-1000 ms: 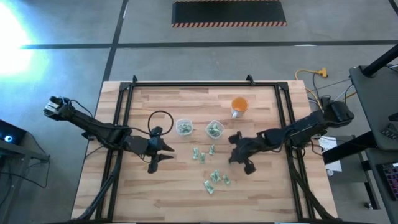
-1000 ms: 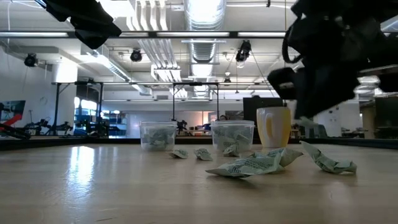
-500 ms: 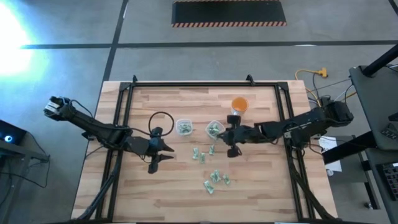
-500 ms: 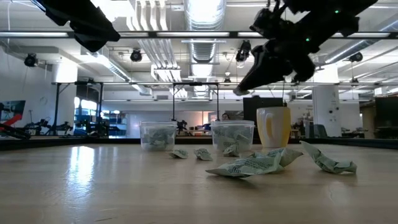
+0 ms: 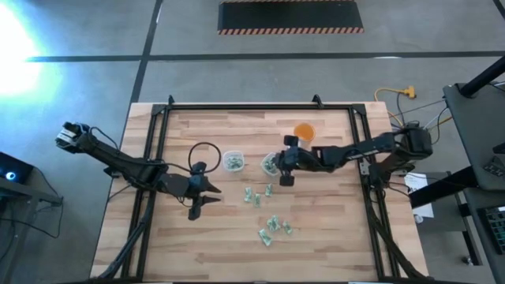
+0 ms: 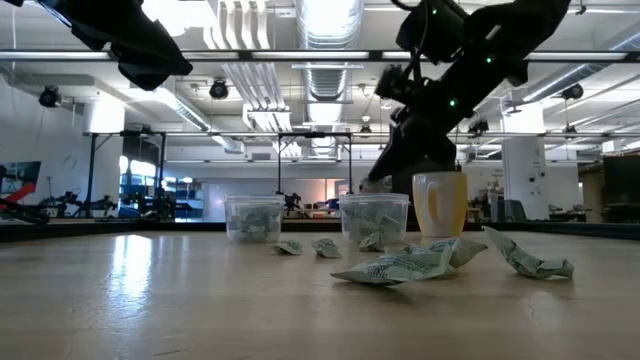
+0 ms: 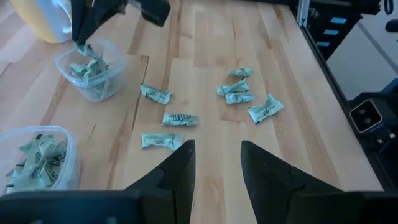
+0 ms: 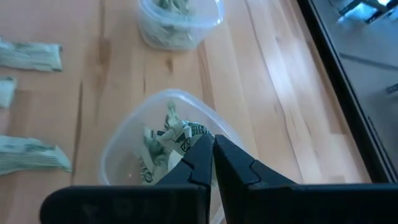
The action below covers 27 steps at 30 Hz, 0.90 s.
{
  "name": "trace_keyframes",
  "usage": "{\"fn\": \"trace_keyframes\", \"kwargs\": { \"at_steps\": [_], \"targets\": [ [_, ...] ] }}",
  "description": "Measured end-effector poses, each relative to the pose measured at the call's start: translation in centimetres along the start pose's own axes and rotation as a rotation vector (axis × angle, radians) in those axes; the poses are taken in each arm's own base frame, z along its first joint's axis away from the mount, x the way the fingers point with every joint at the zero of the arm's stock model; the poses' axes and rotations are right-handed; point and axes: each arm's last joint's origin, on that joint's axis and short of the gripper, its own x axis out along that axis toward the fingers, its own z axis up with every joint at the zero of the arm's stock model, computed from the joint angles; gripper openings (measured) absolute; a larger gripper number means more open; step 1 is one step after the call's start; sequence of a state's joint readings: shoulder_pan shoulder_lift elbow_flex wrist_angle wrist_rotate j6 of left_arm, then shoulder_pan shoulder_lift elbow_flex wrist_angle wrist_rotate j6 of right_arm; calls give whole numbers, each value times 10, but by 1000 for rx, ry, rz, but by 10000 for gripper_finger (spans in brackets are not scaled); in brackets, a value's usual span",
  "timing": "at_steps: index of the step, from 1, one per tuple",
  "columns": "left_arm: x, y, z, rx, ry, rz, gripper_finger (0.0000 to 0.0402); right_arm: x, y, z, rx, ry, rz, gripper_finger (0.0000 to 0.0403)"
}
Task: Pick and place items into bin
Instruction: Put the white stevia packet into the right transparent bin, then put the white stevia packet into the left transparent bin
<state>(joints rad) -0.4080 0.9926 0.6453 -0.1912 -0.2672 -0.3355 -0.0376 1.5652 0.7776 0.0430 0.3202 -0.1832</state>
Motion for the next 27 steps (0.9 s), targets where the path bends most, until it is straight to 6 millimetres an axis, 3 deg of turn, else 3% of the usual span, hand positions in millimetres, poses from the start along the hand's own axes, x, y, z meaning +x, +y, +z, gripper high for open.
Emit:
{"fn": "trace_keyframes", "kwargs": {
  "at_steps": [9, 19, 27],
  "targets": [
    [0, 0, 1, -2, -6, -1, 112, 11, 0, -6, -18, 33, 0, 31],
    [0, -1, 1, -7, -16, -3, 112, 3, -6, 0, -9, -7, -13, 113],
    [8, -2, -1, -32, -110, -37, 112, -18, -8, 11, -35, -71, 0, 134]
  ]
}}
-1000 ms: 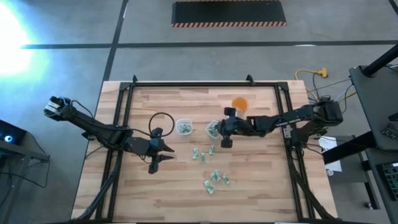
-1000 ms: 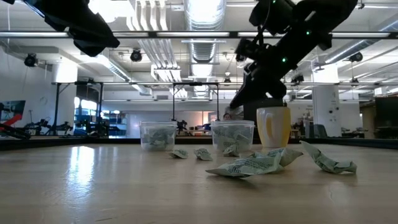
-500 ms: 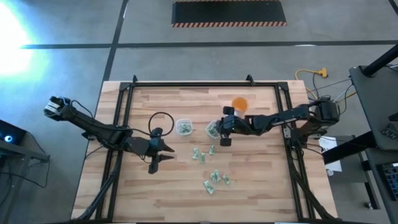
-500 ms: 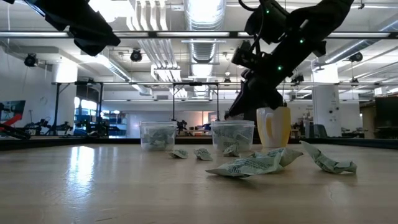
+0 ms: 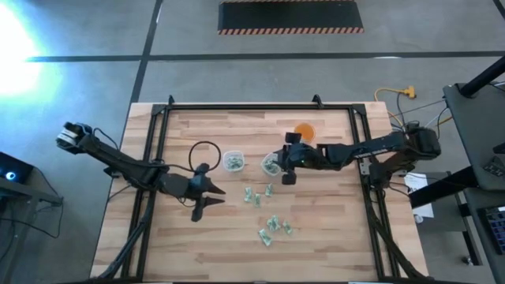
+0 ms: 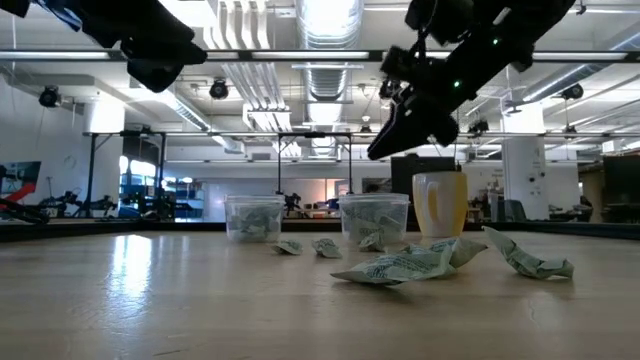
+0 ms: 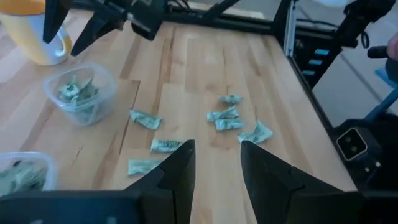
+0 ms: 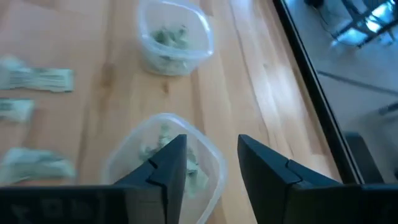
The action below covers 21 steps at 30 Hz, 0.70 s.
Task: Pick and place items into bin
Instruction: Put the white stevia packet into the left transparent bin
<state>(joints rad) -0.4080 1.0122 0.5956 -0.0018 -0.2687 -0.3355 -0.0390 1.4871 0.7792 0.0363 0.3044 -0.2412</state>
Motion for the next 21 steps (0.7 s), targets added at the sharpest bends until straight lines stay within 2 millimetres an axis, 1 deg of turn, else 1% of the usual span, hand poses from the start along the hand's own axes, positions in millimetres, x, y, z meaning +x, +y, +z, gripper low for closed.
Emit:
{"fn": "trace_keyframes", "kwargs": {
  "at_steps": [4, 7, 10, 15, 21],
  "targets": [
    [10, 1, -10, -4, -16, -2, 112, -18, 2, 5, -35, -27, 85, 130],
    [24, 2, -22, 17, 40, 49, 112, -31, 3, 7, -44, -51, 171, 123],
    [40, 0, -30, 44, 65, 78, 112, -44, 4, 9, -51, -78, 252, 115],
    [67, -3, -41, 98, 43, 72, 112, -63, 6, 11, -62, -129, 355, 104],
    [88, -2, -55, 134, 18, 152, 112, -81, 13, 10, -88, -182, 456, 96]
  ]
}}
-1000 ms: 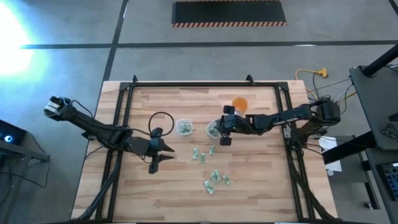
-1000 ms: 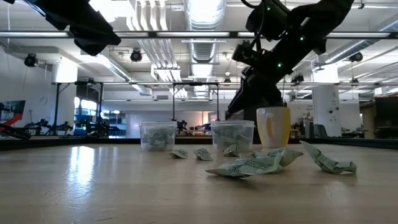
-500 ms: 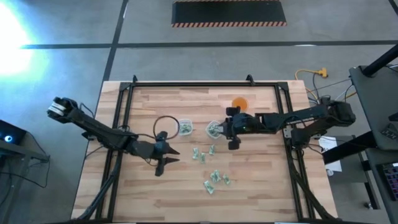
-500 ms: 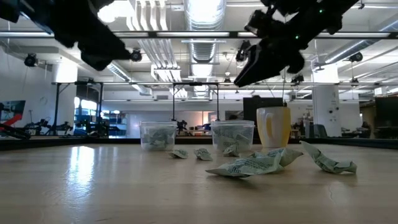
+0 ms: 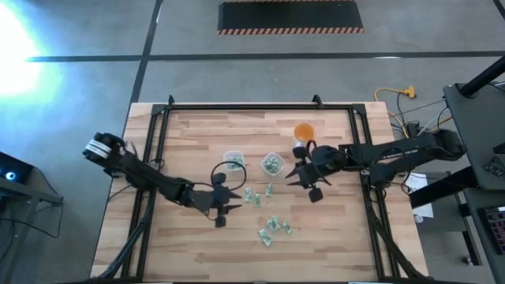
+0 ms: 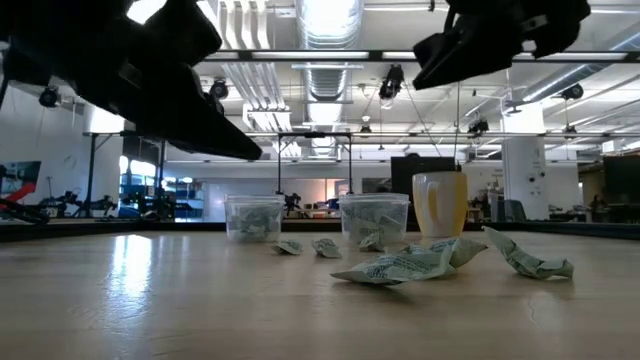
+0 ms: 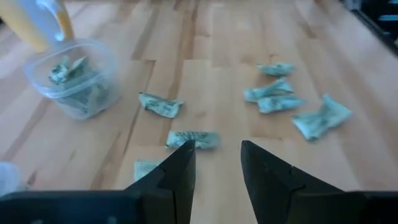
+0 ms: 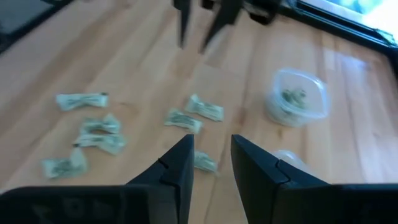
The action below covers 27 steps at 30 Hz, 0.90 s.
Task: Pick and place items into bin
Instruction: Put the white stevia packet into the left transparent bin
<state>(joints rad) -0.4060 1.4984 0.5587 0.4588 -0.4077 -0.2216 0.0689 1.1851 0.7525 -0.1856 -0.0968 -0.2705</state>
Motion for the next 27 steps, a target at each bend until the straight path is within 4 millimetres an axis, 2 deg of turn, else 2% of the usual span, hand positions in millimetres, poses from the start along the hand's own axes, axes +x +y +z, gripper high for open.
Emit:
{"fn": "trace_keyframes", "kwargs": {
  "at_steps": [13, 27],
  "targets": [
    [38, -7, -26, 32, 2, 56, 112, -7, 17, -13, -12, -5, 59, 87],
    [46, 0, -32, 50, 28, 110, 112, -6, 19, -22, 3, 14, 64, 72]
  ]
}}
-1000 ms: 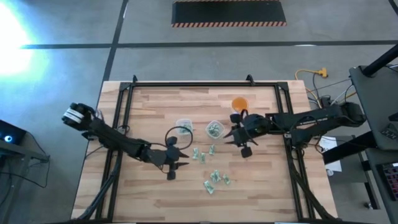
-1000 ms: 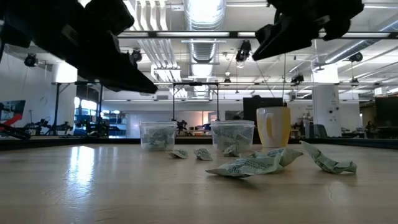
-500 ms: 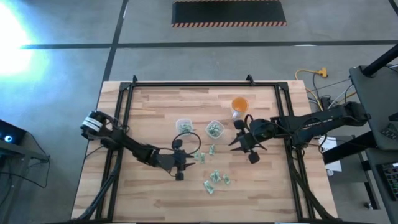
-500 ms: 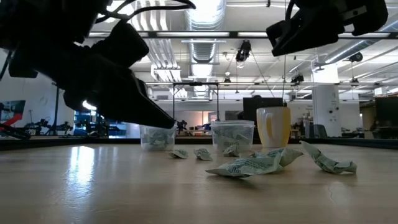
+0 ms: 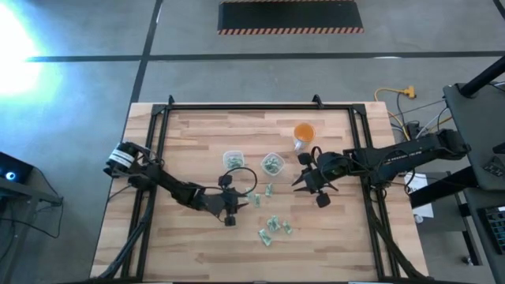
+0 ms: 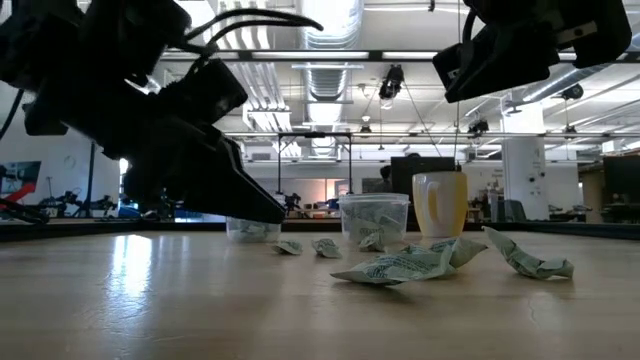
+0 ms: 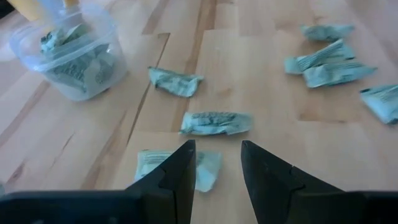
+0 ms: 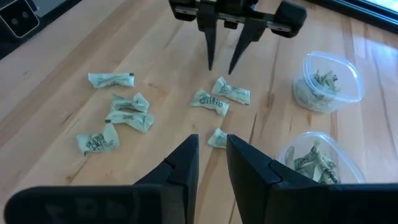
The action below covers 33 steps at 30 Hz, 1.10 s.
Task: Pick and place items into bin
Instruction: Put the white stevia packet into the left transparent bin
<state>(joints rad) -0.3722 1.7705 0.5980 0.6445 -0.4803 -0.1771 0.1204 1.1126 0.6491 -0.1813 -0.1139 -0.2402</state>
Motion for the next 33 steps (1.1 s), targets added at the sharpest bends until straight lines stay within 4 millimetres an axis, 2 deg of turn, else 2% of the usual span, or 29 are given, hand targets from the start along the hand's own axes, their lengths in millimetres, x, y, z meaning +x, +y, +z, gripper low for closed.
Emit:
{"fn": "trace_keyframes", "kwargs": {
  "at_steps": [11, 19, 33],
  "targets": [
    [7, 13, 0, -22, 25, -28, 112, 1, 1, -2, 13, 6, 3, 77],
    [12, 14, -10, -10, 70, -45, 112, 1, 1, -4, 15, 10, 5, 68],
    [17, 15, -11, -18, 74, -26, 111, 2, 1, -4, 33, 8, 5, 72]
  ]
}}
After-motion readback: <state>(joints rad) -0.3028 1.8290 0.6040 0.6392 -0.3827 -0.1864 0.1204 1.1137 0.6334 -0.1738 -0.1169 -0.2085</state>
